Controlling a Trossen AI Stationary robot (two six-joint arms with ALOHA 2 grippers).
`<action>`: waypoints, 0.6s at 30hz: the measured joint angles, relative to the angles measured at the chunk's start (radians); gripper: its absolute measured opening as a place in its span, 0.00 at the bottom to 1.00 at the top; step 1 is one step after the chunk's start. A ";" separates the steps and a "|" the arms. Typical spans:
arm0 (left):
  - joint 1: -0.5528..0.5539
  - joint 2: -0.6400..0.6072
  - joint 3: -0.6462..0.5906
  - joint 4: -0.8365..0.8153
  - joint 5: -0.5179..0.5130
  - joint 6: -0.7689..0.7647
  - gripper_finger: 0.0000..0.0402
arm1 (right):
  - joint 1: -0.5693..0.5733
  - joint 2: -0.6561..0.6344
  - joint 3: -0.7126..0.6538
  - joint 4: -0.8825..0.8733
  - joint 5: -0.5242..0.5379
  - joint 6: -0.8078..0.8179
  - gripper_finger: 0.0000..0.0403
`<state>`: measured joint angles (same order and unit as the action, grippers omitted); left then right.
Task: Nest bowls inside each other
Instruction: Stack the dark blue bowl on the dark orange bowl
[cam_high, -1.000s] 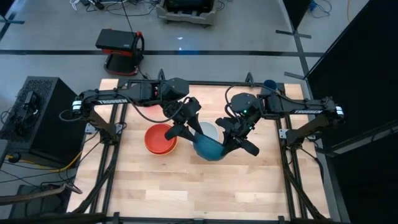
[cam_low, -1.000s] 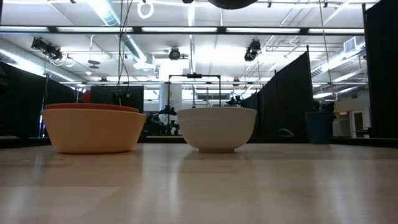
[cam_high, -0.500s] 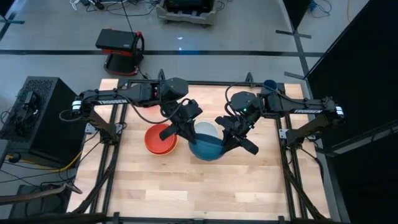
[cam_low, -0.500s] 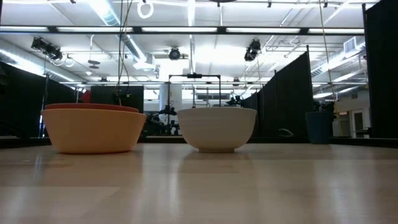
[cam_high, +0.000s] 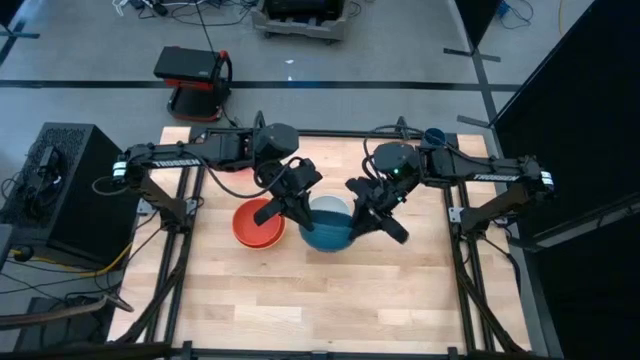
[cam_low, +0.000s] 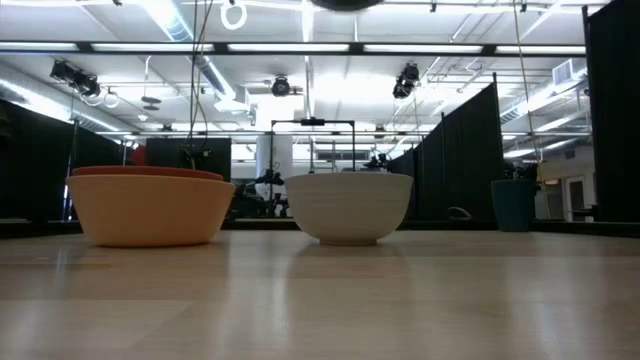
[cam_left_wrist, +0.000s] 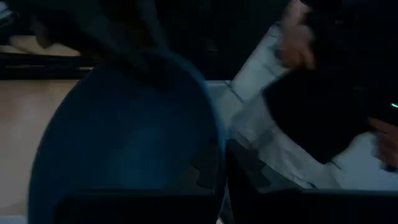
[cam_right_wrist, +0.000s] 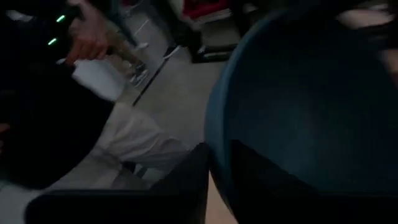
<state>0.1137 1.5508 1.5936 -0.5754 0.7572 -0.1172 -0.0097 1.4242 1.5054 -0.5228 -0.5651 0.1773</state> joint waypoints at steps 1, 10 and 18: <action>0.001 0.000 0.000 -0.004 -0.007 -0.001 0.00 | -0.003 0.000 0.000 0.008 0.010 0.004 0.27; 0.012 -0.002 0.005 -0.133 -0.082 0.043 0.00 | -0.061 -0.001 0.000 0.147 0.035 0.054 0.50; 0.030 -0.026 -0.002 -0.367 -0.298 0.073 0.00 | -0.083 -0.004 0.000 0.128 0.019 0.051 0.54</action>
<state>0.1439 1.5250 1.5916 -0.9422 0.4593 -0.0440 -0.0925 1.4198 1.5055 -0.3946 -0.5466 0.2286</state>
